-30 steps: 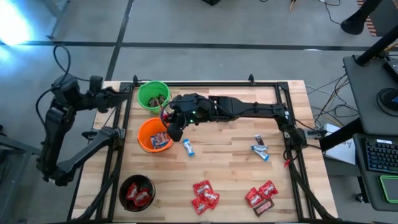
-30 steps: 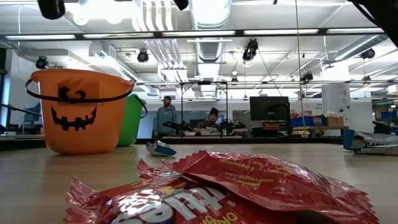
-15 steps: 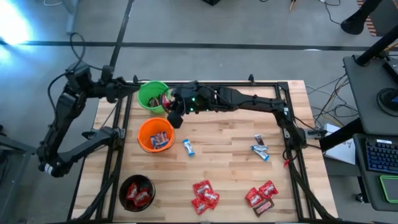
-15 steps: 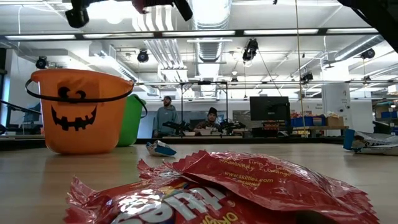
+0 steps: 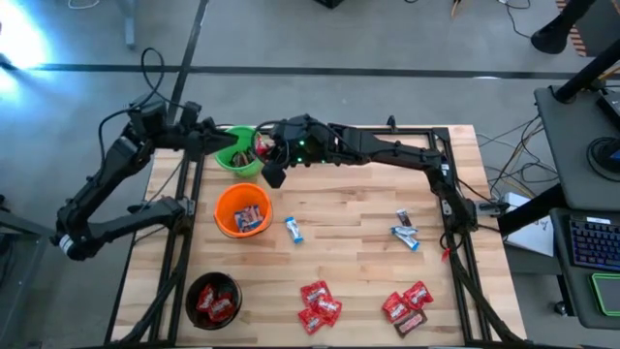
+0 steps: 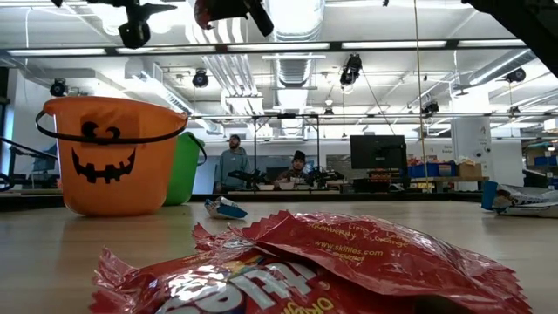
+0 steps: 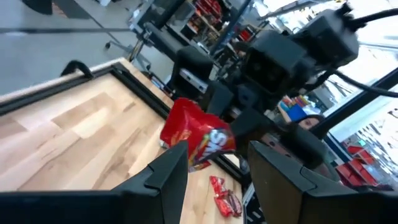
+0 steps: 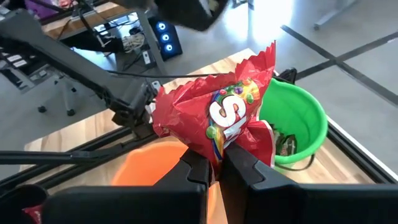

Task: Organize candy in baskets
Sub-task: Put the red candy into the black bucket

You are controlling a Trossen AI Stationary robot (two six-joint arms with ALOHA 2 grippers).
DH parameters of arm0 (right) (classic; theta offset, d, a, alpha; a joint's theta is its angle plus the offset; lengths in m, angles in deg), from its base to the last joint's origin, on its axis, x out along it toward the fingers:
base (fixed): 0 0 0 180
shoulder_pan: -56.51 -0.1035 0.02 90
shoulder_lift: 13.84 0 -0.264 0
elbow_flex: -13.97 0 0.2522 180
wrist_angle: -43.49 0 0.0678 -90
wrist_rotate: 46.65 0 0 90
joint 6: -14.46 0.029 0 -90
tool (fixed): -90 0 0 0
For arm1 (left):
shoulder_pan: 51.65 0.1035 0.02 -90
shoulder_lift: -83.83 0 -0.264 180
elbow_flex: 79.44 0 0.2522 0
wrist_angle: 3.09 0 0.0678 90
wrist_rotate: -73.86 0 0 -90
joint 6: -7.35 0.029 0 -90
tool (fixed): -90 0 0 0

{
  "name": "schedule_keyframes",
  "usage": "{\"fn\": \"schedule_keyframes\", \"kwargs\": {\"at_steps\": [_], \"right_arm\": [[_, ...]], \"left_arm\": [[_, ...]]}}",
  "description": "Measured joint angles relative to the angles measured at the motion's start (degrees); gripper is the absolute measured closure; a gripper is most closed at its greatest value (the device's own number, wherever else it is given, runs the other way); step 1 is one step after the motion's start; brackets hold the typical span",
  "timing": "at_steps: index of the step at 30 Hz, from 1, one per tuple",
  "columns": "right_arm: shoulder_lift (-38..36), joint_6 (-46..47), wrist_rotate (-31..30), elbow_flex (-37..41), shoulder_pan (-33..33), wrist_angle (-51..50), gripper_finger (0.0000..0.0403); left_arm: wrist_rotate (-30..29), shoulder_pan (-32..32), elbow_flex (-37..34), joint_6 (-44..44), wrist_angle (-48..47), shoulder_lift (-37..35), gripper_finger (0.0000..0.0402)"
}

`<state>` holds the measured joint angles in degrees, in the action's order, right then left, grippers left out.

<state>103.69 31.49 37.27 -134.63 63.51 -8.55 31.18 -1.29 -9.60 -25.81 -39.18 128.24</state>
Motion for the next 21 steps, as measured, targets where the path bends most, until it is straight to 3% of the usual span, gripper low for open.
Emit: {"fn": "schedule_keyframes", "kwargs": {"at_steps": [8, 21], "right_arm": [[0.0, -0.1, 0.0, 0.0, -0.1, 1.2, 0.0390], [0.0, -0.6, 0.0, 0.0, -0.1, -0.6, 0.0390]], "left_arm": [[-2.9, -5.3, 0.0, 1.6, 2.7, 3.7, 0.0251], [-2.4, -5.7, 0.0, -0.4, 4.3, 6.1, 0.0251]]}}
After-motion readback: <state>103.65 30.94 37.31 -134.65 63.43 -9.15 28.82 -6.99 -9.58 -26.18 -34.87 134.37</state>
